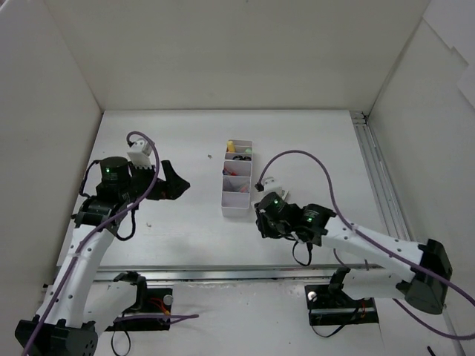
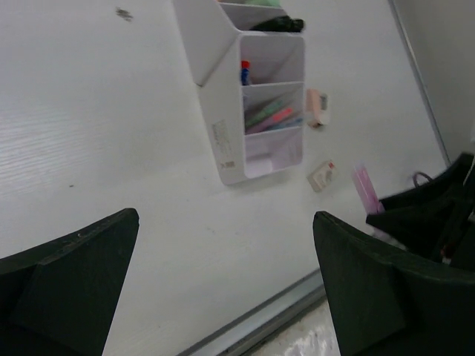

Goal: Sort the stationery into containers
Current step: Pick up the pen from the corner of the board, then place the pen in the storage box.

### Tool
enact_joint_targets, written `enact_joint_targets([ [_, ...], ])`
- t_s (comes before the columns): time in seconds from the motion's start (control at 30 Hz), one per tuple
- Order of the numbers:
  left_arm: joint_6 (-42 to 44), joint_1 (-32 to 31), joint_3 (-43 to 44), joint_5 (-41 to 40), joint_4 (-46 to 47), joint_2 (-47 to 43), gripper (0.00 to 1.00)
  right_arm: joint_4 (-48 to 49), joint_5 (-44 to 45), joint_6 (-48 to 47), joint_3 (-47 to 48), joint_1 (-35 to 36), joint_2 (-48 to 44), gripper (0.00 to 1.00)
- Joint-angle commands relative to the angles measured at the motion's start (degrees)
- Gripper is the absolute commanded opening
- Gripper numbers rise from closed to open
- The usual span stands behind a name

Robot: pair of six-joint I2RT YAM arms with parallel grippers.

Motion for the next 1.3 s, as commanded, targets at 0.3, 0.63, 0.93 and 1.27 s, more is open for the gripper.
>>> enact_joint_targets([
  [0.3,9.6,-12.7,6.2,31.8,13.9,16.2,0.99,-3.6,-28.1,-52.9,14.2,-4.4,-5.5,0.00],
  [0.63,17.3,-19.8,16.7,37.0,11.7,27.1,0.98,-11.0,-27.3,-68.2,26.3,-11.0,1.5,0.00],
  [0.93,17.9,-20.4,18.2,37.8,12.0,31.3,0.68,-11.3,-30.1,-72.5,31.4,-14.1,4.5,0.00],
  [1.27,13.3,-20.4,18.1,35.5,17.6,30.8,0.00,-11.3,-28.1,-73.0,33.0,-14.1,5.5,0.00],
])
